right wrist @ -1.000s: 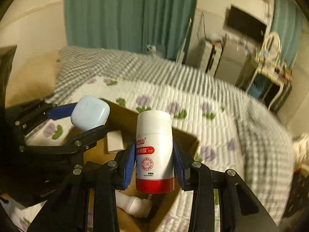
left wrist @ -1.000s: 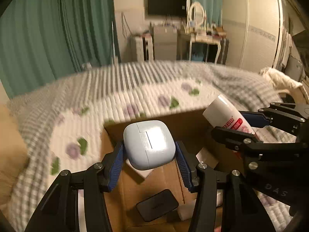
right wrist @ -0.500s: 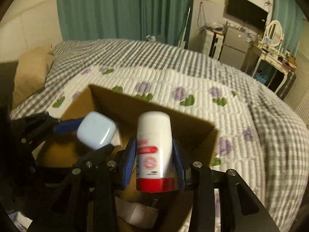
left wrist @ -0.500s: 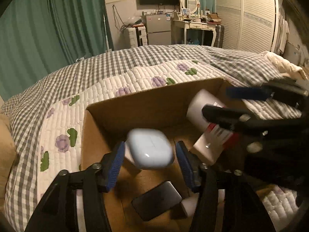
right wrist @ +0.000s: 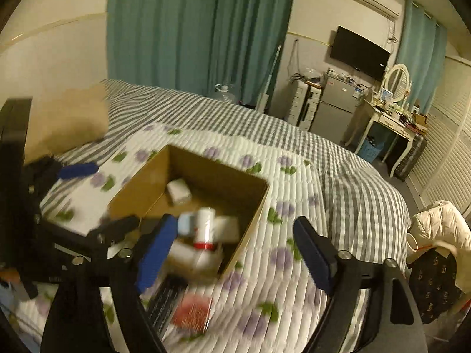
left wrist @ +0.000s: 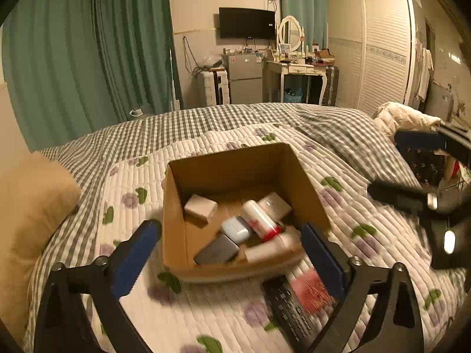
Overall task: Organize rigid objects
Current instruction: 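Grasp white-red spray bottle with right tool while left tool drops case into box, then grasp the black TV remote with the left tool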
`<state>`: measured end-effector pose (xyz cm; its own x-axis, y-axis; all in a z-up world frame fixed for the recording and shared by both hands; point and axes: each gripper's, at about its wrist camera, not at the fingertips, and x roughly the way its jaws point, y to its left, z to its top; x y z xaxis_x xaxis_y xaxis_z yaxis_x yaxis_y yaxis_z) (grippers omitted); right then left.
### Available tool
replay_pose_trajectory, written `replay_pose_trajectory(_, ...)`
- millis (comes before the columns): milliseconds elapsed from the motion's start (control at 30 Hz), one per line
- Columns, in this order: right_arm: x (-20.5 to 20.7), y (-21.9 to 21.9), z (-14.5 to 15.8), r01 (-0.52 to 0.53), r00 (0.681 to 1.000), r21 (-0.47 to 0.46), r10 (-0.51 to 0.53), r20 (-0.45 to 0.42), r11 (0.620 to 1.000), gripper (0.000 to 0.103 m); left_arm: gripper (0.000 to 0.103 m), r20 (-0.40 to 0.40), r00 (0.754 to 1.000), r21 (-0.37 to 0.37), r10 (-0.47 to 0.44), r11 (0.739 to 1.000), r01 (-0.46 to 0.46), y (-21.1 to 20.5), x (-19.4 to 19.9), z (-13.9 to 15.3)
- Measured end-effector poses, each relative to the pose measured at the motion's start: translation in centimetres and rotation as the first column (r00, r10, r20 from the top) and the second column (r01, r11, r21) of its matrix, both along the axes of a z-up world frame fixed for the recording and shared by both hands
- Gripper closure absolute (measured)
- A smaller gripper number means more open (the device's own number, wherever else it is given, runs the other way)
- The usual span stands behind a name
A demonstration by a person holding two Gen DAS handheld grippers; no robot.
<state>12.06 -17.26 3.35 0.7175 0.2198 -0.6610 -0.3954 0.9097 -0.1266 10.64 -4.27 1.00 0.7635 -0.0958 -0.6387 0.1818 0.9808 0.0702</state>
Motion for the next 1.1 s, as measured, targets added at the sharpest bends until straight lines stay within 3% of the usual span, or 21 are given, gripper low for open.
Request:
replay_pose_trajectory(200, -3.7, -0.4, -4.5, -0.01, 0.999, -0.018, 0.009, -0.053, 1.0, 0.01, 0.0, -0.059, 0.996, -0.057, 0.067, 0.996, -0.07, -0.3, -3.1, -4.0)
replay_pose_trajectory(433, -1.9, -0.3, -12.0, 0.015, 0.991, -0.121, -0.031, -0.129, 0.992, 0.01, 0.0, -0.181, 0.975, -0.047, 0.133, 0.989, -0.143, -1.1, -2.5, -11.2)
replay_pose_trajectory(633, -0.6, -1.2, -13.5, 0.048, 0.981, -0.106, -0.067, -0.182, 0.993, 0.01, 0.002, -0.274, 0.955, -0.074, 0.117, 0.987, -0.142, -2.1, -2.1, -15.1)
replay_pose_trajectory(800, -0.4, -1.4, -13.7, 0.061, 0.978, -0.1, -0.079, -0.191, 0.993, 0.01, 0.021, -0.322, 0.942, -0.041, 0.095, 0.993, -0.114, -4.3, -1.5, -17.3)
replay_pose_trajectory(933, -0.2, -1.1, -14.1, 0.058, 0.976, -0.123, -0.083, -0.203, 0.991, 0.011, 0.037, -0.365, 0.929, -0.086, 0.062, 0.991, -0.1, -5.0, -0.4, -18.2)
replay_pose_trajectory(1000, 0.0, -1.0, -14.3, 0.058, 0.974, -0.128, -0.084, -0.21, 0.99, 0.011, 0.056, -0.366, 0.931, -0.115, 0.022, 0.991, -0.068, -5.2, -0.2, -18.2)
replay_pose_trajectory(1100, 0.2, -0.8, -14.6, 0.054, 0.97, -0.144, -0.086, -0.226, 0.988, 0.011, 0.059, -0.384, 0.923, -0.134, 0.001, 0.989, -0.057, -4.6, -0.7, -17.8)
